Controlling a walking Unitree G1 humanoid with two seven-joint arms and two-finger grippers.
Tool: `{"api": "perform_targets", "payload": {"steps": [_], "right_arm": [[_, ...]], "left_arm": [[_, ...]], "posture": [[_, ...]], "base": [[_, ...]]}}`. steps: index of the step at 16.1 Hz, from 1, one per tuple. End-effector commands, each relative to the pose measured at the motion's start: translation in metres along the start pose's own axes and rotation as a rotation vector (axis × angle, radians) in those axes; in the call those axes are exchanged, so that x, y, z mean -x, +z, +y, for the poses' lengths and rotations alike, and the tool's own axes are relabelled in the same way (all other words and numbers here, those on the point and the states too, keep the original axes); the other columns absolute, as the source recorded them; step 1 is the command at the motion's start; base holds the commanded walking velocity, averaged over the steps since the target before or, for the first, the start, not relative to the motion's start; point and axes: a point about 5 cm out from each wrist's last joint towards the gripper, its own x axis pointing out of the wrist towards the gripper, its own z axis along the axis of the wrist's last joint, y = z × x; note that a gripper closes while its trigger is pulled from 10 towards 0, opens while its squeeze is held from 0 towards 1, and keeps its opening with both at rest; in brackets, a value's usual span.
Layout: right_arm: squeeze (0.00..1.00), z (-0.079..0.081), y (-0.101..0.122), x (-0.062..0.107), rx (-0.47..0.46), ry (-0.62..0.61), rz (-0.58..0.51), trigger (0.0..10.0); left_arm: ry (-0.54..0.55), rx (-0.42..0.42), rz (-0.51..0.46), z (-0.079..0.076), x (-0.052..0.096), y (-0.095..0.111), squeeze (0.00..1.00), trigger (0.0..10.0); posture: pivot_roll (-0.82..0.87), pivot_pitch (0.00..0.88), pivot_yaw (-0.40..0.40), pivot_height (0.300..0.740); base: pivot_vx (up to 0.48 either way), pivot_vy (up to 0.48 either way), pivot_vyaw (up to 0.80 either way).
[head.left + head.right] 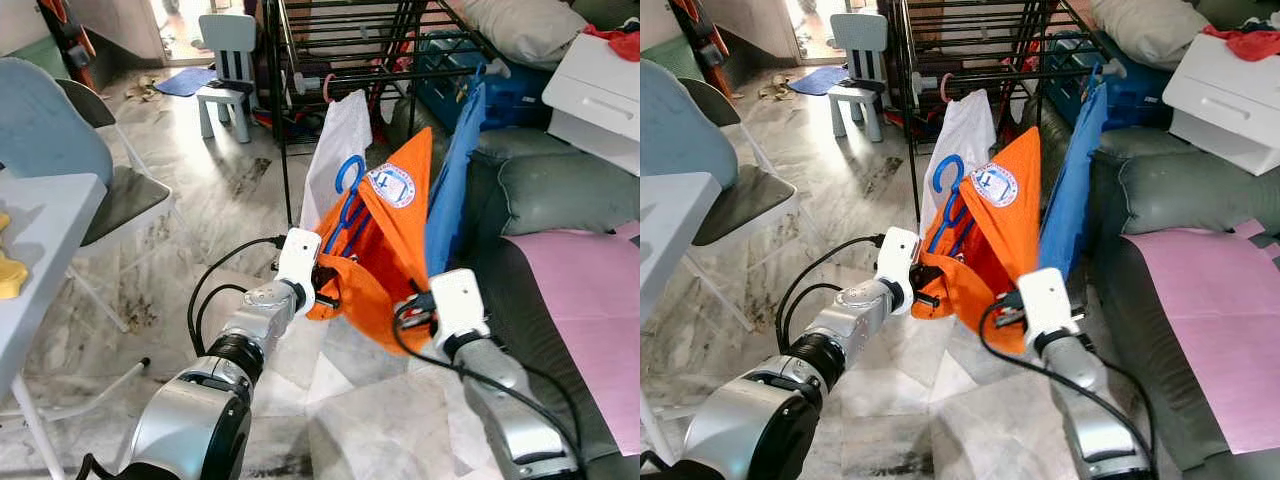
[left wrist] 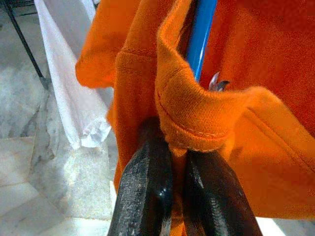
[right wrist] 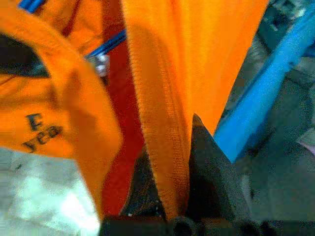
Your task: Hang hanger
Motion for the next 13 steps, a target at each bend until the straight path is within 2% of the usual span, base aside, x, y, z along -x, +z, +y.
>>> {"api": "perform_targets", "payload": {"steps": [1,2,4,6,8,10,11,13], "right_arm": [[1.00,0.012,-0.013,0.005,-0.042,0.079,0.055,10.0],[1.00,0.016,-0.014,0.006,-0.055,0.110,0.056,10.0],[1.00,0.022,-0.022,0.012,0.038,0.168,0.095,10.0],[1.00,0.010,-0.030,0.018,0.104,0.154,0.129,10.0],[1.00,0.002,-0.034,0.025,0.108,0.155,0.142,10.0],[1.00,-0.006,-0.043,0.031,0.165,0.145,0.174,10.0],[1.00,-0.005,-0.046,0.032,0.172,0.144,0.179,10.0],[1.00,-0.002,-0.047,0.032,0.187,0.128,0.168,10.0]], "left_arm": [[0.045,0.023,-0.081,0.008,0.001,0.018,0.00,2.6],[0.041,0.020,-0.076,0.008,0.001,0.017,0.00,2.6],[0.043,-0.038,-0.048,0.011,0.002,0.012,0.00,2.8],[0.058,-0.076,-0.023,0.016,0.004,0.008,0.00,2.4],[0.065,-0.109,-0.009,0.020,0.006,0.006,0.00,2.4],[0.020,-0.209,0.040,0.021,0.009,-0.005,0.00,2.0],[-0.013,-0.252,0.052,0.022,0.011,-0.010,0.00,0.0],[-0.029,-0.280,0.058,0.026,0.014,-0.015,0.00,0.0]], "posture": [[-0.04,0.000,-0.013,0.740],[-0.04,0.000,-0.013,0.740],[-0.04,0.000,-0.009,0.740],[-0.05,0.000,-0.006,0.740],[-0.05,0.000,-0.004,0.740],[-0.05,0.000,0.000,0.740],[-0.05,0.000,0.006,0.740],[-0.07,0.000,0.025,0.740]], "base": [[0.000,0.000,0.00],[0.000,0.000,0.00],[0.000,0.000,0.00],[0.000,0.000,0.00],[0.000,0.000,0.00],[0.000,0.000,0.00],[0.000,0.000,0.00],[0.000,0.000,0.00]]}}
